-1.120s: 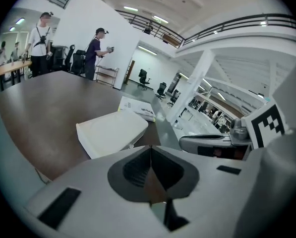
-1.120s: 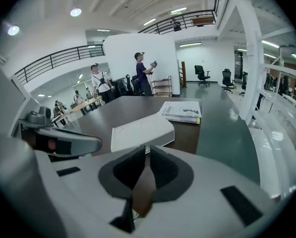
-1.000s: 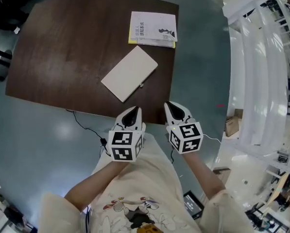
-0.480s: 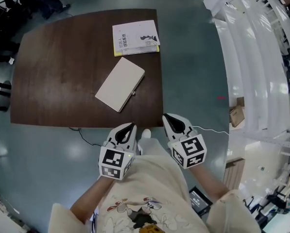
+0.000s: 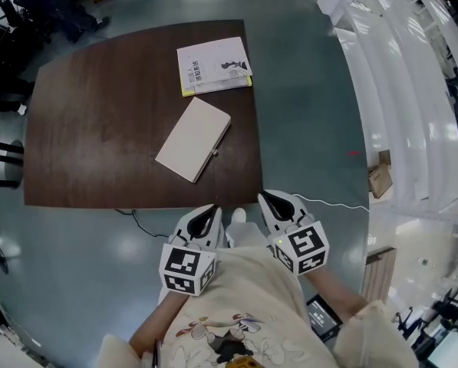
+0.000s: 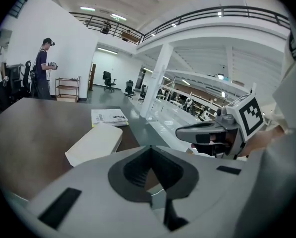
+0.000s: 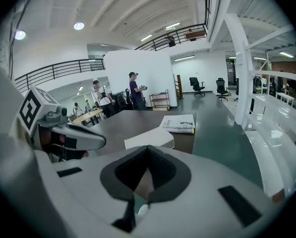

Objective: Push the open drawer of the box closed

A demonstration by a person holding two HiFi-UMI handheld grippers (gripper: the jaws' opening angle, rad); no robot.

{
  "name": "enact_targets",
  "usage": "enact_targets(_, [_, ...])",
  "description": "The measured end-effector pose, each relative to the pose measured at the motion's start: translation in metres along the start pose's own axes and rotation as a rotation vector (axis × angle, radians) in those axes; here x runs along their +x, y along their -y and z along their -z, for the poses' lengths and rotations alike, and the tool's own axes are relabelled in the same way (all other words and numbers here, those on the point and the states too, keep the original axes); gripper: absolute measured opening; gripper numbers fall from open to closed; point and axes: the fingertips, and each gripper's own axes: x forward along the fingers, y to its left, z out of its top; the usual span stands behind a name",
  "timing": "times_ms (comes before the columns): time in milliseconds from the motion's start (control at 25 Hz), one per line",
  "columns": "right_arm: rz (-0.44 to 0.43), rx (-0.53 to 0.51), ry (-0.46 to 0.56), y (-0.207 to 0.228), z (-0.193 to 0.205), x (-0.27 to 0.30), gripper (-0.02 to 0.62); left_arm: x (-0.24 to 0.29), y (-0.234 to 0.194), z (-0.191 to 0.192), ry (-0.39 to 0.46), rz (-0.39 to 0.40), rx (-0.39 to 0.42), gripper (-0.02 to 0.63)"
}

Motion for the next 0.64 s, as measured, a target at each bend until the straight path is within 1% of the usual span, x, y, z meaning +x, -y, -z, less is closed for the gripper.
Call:
enact_targets(280, [-0.013, 0.014, -0.010, -0.002, 0.002, 0.000, 0.006, 0.002, 0.002, -0.002, -0.011, 0.006, -0.003, 0.005])
enact_targets(440, [-0.016, 0.005, -0.017, -0.007, 0.001, 0.002, 0.006, 0.003, 0.003, -0.004, -0.013, 0.018, 0.012, 0.005])
enact_targets(640, [-0.028, -0.011, -0.042, -0.008, 0.010, -0.002, 0.006, 0.004, 0.008, 0.001, -0.018, 0.020, 0.000, 0.005])
